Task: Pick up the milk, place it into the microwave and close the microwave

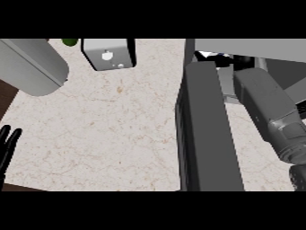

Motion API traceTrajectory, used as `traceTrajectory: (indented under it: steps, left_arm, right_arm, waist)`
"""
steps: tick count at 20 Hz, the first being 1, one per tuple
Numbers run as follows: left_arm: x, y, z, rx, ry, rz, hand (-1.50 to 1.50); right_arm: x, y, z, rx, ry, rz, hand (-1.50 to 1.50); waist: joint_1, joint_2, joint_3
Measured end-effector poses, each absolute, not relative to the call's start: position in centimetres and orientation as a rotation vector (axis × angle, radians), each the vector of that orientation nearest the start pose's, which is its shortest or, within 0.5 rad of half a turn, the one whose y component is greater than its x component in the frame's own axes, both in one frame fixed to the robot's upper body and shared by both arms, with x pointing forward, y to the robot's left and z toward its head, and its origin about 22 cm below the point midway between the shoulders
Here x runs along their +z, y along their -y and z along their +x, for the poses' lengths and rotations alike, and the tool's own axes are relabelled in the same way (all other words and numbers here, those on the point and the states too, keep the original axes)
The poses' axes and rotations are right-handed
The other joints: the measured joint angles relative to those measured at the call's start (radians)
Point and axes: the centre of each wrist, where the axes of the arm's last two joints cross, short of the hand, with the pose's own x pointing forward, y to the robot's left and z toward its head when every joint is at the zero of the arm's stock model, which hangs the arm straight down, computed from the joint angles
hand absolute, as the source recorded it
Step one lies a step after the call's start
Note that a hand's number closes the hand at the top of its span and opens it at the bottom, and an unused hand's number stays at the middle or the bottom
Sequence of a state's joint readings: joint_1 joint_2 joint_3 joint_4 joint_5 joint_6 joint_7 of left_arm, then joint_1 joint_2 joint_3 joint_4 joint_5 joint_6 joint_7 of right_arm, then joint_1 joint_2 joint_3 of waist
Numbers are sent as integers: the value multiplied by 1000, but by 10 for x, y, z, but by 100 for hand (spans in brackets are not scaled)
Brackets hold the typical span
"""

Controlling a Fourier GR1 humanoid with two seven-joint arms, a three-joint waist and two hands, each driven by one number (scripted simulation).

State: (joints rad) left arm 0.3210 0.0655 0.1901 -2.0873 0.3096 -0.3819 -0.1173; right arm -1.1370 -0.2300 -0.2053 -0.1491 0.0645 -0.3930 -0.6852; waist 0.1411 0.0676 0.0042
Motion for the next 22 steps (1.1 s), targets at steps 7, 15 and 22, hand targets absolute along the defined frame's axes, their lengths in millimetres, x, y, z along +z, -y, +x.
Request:
traceTrajectory:
  steps: [7,15,22]
  left_arm:
    - [76,-298,156,-86,1969,-166,-150]
    - [77,-291,165,-127,1968,-173,-150]
    - [77,-281,170,-151,1963,-195,-150]
  right_arm:
    - [67,220,454,241,1940,-763,-150]
    - [69,215,456,274,1886,-856,-150]
    - [64,208,454,286,1861,-686,-150]
  waist:
    - [32,15,-1]
    - [47,24,0]
    - [39,24,3]
